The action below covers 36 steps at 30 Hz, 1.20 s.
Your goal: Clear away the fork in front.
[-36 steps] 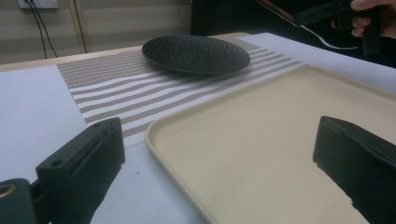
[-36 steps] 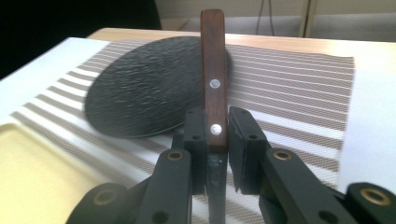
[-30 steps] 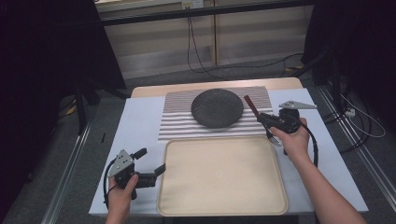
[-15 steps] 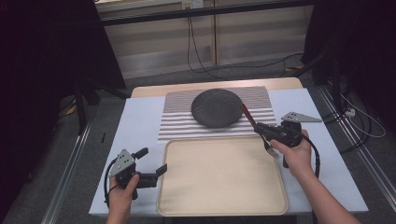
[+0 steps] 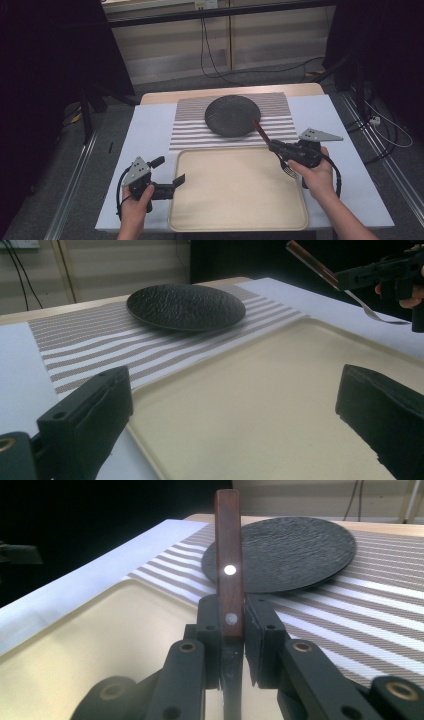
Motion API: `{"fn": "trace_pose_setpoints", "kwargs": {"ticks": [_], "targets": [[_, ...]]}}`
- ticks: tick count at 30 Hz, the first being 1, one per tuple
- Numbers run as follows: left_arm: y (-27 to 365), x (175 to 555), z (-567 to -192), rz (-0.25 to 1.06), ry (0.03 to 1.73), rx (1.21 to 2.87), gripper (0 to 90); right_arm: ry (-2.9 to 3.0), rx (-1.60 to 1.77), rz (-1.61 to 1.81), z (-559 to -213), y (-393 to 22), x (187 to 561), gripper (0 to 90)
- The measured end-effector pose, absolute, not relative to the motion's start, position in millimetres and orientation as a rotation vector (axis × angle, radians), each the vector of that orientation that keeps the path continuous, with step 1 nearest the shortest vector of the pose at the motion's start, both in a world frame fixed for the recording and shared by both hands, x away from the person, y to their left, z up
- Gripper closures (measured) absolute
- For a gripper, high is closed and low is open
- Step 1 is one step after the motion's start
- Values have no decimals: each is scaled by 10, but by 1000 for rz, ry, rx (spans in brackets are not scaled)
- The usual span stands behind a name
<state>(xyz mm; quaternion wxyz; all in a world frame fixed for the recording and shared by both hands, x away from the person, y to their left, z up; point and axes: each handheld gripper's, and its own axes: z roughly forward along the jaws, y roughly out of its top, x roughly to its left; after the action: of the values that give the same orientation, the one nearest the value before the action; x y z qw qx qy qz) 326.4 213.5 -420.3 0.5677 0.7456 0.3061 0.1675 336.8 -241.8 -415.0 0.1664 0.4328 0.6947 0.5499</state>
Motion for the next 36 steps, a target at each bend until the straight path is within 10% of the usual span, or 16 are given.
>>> {"fn": "trace_pose_setpoints", "kwargs": {"ticks": [36], "targets": [[1618,3422,-4049,317,704,1770,21,2046,1101,1666,-4198,-2006,3192,785]]}}
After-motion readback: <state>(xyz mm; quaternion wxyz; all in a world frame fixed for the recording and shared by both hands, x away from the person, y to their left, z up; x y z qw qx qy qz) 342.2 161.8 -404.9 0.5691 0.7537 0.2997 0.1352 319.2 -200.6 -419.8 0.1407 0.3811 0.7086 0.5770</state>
